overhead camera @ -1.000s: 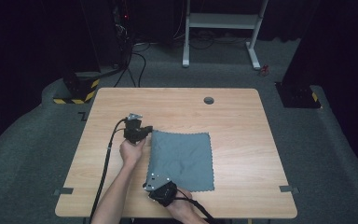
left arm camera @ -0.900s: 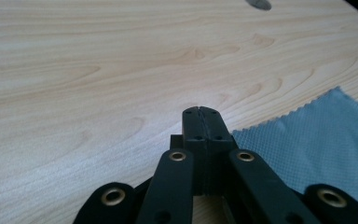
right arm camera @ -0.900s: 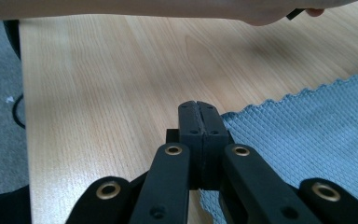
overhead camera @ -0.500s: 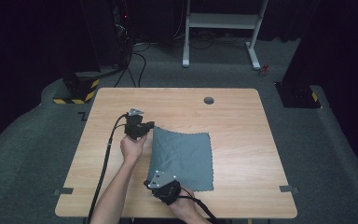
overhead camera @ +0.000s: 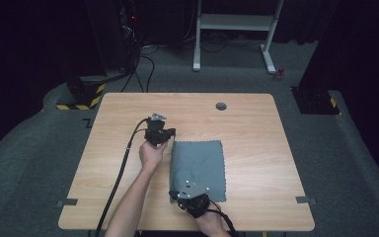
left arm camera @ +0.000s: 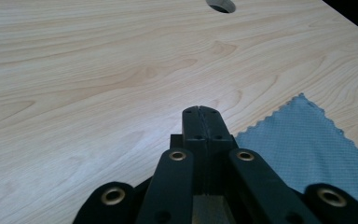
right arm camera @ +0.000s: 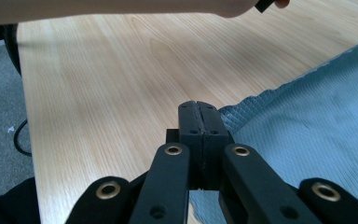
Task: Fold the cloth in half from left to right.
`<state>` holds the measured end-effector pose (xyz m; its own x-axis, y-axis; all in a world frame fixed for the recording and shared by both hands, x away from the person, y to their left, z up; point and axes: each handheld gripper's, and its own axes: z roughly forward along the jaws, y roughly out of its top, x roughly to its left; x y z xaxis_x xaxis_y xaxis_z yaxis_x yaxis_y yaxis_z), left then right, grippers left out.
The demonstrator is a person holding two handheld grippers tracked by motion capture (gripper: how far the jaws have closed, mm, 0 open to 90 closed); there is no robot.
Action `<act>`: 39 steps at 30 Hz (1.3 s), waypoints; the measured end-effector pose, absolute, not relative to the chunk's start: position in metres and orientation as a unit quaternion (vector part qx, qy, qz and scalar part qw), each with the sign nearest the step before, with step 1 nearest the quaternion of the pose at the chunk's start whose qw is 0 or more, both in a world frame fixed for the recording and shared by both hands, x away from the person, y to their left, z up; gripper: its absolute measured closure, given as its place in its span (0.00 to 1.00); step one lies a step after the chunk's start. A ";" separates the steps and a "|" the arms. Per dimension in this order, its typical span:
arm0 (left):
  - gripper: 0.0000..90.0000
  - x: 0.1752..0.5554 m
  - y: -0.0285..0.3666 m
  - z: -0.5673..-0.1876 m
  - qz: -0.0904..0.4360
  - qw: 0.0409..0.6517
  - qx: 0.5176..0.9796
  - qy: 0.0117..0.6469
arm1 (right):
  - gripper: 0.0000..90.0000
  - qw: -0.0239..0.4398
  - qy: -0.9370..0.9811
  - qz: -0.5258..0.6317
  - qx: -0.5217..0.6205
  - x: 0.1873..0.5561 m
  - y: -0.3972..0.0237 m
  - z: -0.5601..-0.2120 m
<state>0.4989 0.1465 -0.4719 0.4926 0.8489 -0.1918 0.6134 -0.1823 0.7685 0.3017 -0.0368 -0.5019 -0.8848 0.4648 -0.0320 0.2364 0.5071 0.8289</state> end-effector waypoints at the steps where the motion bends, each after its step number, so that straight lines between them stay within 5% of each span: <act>1: 1.00 0.499 0.143 -0.471 0.138 0.422 0.755 0.482 | 1.00 0.127 0.858 0.452 0.206 0.302 -0.040 -0.503; 39: 1.00 0.516 0.045 -0.481 0.119 0.409 0.799 0.424 | 1.00 0.152 0.841 0.429 0.294 0.296 -0.139 -0.514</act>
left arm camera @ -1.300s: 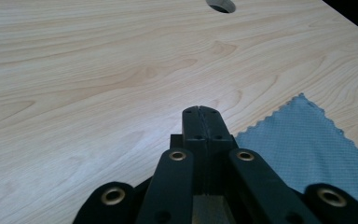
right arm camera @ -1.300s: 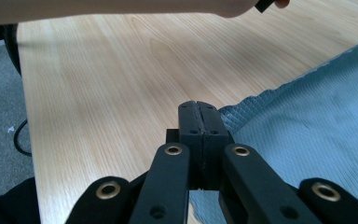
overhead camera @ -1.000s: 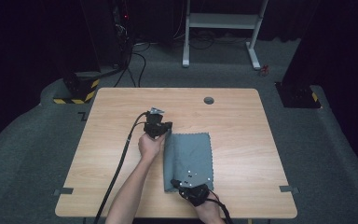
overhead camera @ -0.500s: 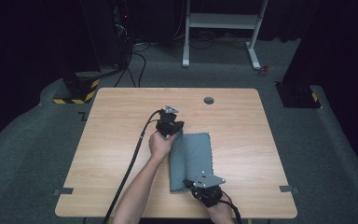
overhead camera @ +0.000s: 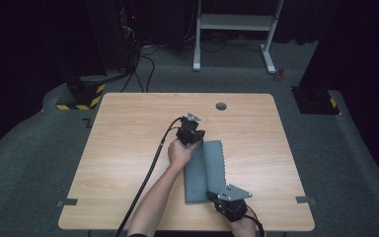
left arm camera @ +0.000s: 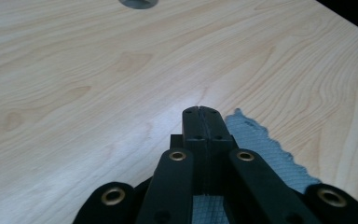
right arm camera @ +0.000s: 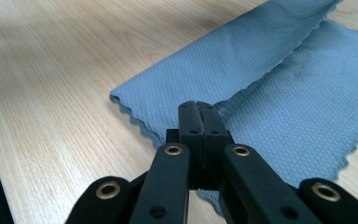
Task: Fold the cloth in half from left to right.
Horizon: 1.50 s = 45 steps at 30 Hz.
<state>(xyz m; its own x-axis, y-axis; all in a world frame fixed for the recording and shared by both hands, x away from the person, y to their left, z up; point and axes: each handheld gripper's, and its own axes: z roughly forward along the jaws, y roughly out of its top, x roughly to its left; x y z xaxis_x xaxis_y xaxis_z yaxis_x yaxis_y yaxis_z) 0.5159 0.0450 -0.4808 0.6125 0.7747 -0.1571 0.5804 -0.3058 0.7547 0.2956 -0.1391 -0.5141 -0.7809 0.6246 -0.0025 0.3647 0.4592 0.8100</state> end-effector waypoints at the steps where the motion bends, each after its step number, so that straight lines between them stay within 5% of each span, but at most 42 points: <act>1: 1.00 0.516 0.042 -0.481 0.116 0.411 0.798 0.425 | 1.00 0.156 0.841 0.427 0.292 0.295 -0.140 -0.515; 45: 1.00 0.527 -0.019 -0.495 0.112 0.390 0.823 0.399 | 1.00 0.172 0.837 0.391 0.342 0.289 -0.176 -0.520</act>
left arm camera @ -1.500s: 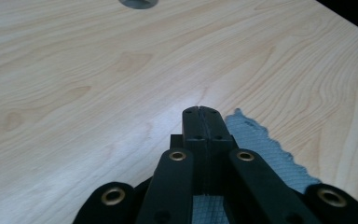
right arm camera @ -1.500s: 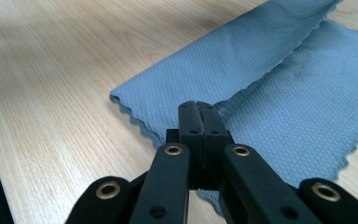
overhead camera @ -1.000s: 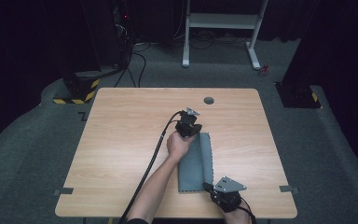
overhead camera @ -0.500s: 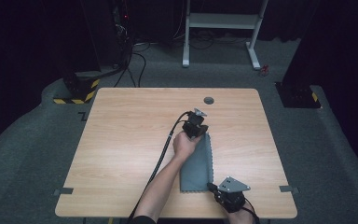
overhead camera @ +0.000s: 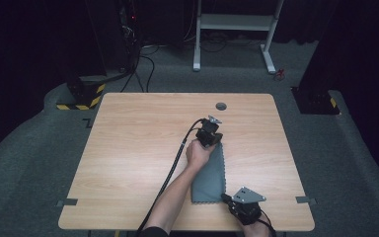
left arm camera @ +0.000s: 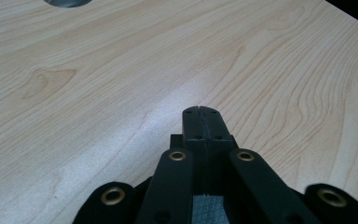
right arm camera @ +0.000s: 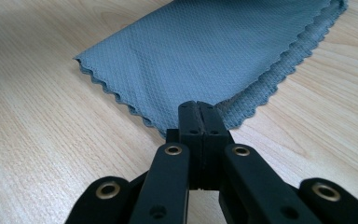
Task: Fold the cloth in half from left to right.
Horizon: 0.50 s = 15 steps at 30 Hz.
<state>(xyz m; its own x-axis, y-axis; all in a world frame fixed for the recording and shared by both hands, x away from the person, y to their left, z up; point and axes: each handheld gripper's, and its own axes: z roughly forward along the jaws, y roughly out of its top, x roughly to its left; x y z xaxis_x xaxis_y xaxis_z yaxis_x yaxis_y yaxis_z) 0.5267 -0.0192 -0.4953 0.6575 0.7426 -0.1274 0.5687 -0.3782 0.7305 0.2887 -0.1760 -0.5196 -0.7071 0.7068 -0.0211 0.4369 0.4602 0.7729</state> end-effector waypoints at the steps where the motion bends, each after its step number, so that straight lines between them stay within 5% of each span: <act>1: 1.00 0.527 -0.021 -0.496 0.113 0.390 0.823 0.398 | 1.00 0.173 0.837 0.391 0.341 0.289 -0.177 -0.520; 15: 1.00 0.528 -0.025 -0.502 0.114 0.384 0.826 0.397 | 1.00 0.172 0.839 0.380 0.350 0.290 -0.180 -0.522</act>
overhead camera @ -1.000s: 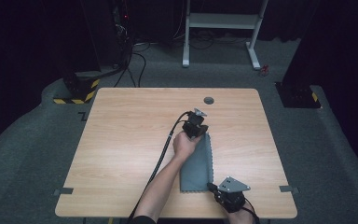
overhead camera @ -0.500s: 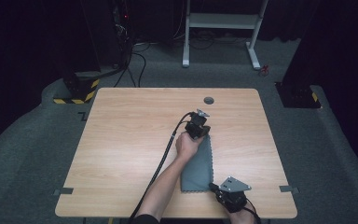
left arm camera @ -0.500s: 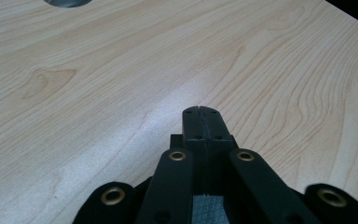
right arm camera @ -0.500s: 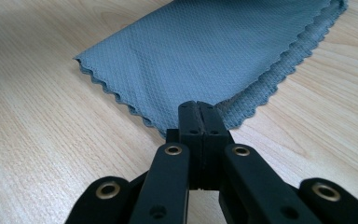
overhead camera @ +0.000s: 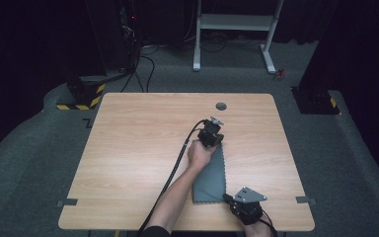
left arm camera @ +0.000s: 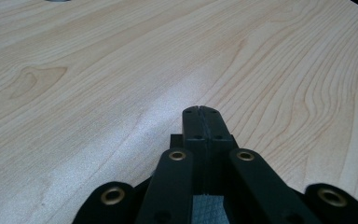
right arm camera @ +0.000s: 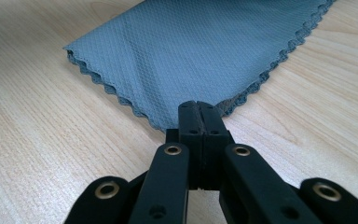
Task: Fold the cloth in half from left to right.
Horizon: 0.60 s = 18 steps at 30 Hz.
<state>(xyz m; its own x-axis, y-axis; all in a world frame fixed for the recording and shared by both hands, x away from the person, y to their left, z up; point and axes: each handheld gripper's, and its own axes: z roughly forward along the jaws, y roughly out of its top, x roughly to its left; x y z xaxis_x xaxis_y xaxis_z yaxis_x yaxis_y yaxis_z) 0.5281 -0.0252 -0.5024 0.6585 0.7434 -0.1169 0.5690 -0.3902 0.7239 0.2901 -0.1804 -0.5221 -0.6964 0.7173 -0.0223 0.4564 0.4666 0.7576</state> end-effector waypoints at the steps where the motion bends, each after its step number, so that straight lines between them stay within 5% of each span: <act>1: 1.00 0.528 -0.025 -0.503 0.113 0.383 0.827 0.397 | 1.00 0.171 0.838 0.381 0.351 0.290 -0.180 -0.522; 6: 0.98 0.527 -0.031 -0.509 0.112 0.383 0.827 0.396 | 0.97 0.164 0.836 0.382 0.358 0.291 -0.182 -0.523; 12: 0.64 0.526 -0.022 -0.504 0.112 0.385 0.817 0.415 | 0.88 0.165 0.829 0.389 0.366 0.291 -0.185 -0.522; 18: 0.54 0.512 0.003 -0.485 0.125 0.401 0.807 0.415 | 0.84 0.168 0.812 0.411 0.378 0.296 -0.195 -0.518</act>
<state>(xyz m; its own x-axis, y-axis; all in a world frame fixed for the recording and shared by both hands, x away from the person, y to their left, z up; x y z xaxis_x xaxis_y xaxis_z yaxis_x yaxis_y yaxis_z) 0.5117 0.0028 -0.4847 0.6245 0.7699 -0.1314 0.5694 -0.3336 0.7513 0.2963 -0.1945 -0.5179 -0.6577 0.7524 0.0370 0.4757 0.3767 0.7949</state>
